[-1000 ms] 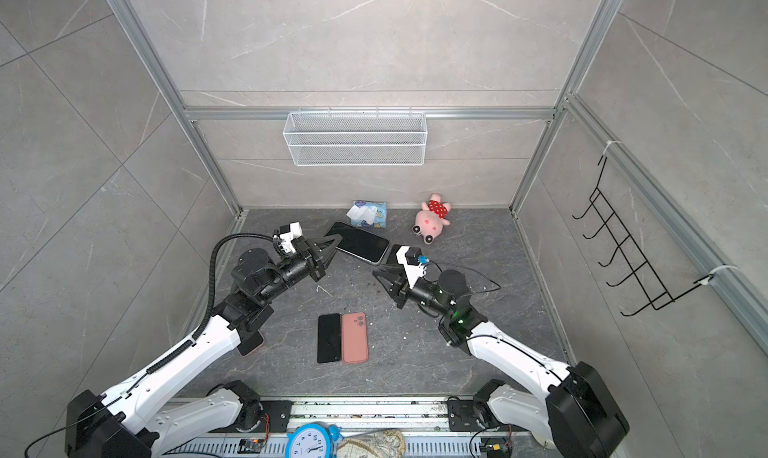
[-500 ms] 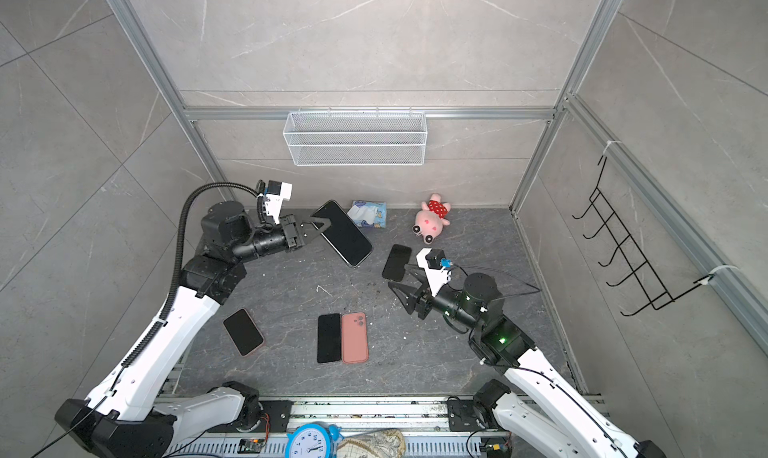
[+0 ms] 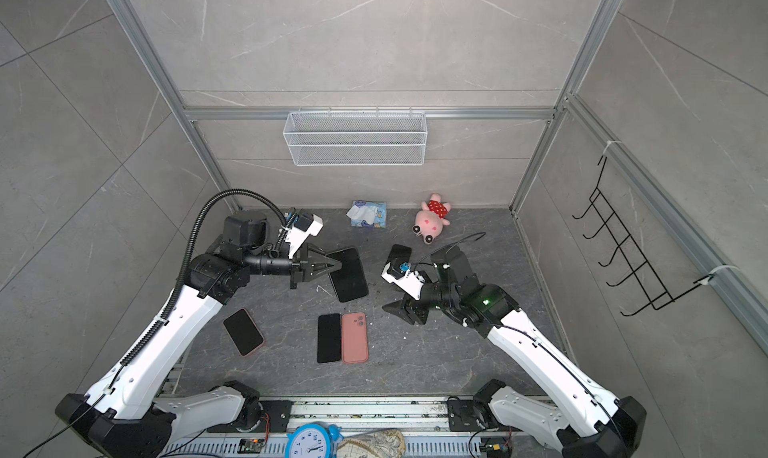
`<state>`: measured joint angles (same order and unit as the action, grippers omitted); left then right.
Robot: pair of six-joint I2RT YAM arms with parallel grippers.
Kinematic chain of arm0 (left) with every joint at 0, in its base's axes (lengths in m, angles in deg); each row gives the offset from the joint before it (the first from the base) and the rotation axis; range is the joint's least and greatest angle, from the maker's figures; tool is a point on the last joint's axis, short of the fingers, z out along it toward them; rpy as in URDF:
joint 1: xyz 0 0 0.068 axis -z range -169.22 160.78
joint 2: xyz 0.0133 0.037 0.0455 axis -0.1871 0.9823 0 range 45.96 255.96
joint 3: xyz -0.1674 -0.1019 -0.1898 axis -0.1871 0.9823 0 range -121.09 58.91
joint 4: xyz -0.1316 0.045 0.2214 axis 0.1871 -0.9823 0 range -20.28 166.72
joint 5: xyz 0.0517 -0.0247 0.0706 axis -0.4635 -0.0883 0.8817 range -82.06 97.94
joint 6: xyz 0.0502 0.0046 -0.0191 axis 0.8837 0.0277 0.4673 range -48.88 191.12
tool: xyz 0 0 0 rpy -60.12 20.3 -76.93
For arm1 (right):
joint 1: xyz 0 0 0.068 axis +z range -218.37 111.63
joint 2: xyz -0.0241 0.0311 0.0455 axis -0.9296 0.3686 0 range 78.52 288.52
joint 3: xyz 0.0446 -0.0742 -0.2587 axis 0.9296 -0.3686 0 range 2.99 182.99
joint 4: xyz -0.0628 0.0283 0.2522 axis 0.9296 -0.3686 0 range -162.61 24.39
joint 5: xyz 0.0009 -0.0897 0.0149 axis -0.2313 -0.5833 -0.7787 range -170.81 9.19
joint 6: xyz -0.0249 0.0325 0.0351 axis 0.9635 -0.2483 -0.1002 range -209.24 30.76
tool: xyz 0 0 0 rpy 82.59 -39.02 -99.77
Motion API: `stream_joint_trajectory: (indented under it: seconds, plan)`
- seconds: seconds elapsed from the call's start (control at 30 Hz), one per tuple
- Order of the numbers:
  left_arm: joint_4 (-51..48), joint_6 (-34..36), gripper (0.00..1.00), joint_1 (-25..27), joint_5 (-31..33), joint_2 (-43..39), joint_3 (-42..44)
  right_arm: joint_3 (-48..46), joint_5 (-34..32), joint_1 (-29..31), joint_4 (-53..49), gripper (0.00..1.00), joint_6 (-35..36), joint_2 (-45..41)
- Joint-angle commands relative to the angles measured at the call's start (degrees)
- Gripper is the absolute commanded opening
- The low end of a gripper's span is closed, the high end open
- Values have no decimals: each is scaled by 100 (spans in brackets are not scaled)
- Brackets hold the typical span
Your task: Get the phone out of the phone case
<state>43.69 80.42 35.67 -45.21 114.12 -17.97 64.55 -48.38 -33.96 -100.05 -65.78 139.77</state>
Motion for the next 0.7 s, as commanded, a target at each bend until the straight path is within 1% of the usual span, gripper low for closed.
stream_joint_trajectory:
  seconds: [0.0, 0.07, 0.17, 0.27, 0.47, 0.67]
  plan:
    - [385, 810, 0, 12, -637, 34, -93, 538, 606, 14, -851, 58, 1138, 245]
    - [429, 909, 0, 16, -807, 107, -109, 666, 654, 13, -831, 58, 1286, 375]
    - [847, 788, 0, 34, -1041, 92, 45, 876, 545, 17, -914, 56, 1542, 624]
    - [1168, 664, 0, 46, -1160, 79, 156, 1054, 761, 12, -1075, 56, 1713, 824]
    - [1185, 612, 0, 98, -1333, 170, 139, 1142, 888, 13, -945, 55, 1727, 963]
    - [1164, 633, 0, 156, -1336, 180, 150, 1439, 1054, 4, -1180, 48, 1872, 1211]
